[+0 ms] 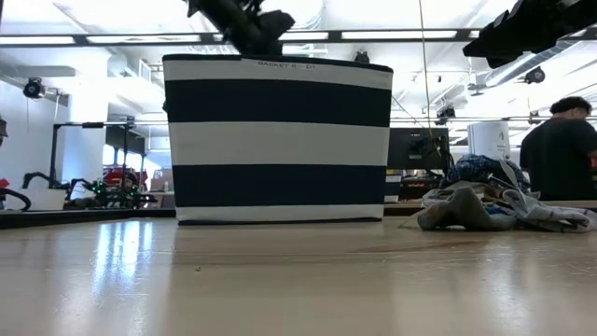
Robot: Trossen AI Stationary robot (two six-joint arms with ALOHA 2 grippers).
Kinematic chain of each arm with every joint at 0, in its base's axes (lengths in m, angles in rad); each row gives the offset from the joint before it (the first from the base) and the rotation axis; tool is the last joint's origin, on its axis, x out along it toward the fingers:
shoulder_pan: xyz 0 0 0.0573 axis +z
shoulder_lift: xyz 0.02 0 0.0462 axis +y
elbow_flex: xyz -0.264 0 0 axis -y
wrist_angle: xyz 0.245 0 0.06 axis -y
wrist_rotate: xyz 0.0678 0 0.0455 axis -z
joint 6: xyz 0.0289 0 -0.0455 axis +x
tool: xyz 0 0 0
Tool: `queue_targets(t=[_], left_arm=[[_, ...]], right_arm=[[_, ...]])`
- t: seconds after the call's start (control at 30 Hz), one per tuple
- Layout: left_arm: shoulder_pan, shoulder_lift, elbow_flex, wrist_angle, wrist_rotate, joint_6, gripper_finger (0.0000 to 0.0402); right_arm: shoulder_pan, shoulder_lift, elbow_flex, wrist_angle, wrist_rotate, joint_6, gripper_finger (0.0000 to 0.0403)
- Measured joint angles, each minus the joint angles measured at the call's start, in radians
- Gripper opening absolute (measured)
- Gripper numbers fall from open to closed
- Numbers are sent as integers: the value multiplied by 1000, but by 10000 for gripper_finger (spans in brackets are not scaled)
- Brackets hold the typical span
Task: Sort clothes
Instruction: Put the black pants into the blue laundry organizer
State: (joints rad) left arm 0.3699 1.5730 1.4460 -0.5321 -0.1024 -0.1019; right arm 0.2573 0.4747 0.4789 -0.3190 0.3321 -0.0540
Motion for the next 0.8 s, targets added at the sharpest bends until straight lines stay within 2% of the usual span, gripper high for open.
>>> queue_targets(t=[0.37, 0.6, 0.8], left_arm=[[-8, 3, -2, 248, 9, 66, 0], [-14, 56, -2, 265, 41, 142, 0], [6, 113, -2, 252, 30, 122, 0]], right_arm=[[0, 0, 0, 1, 0, 0, 0], [0, 0, 0, 1, 0, 0, 0], [0, 0, 0, 0, 0, 0, 0]])
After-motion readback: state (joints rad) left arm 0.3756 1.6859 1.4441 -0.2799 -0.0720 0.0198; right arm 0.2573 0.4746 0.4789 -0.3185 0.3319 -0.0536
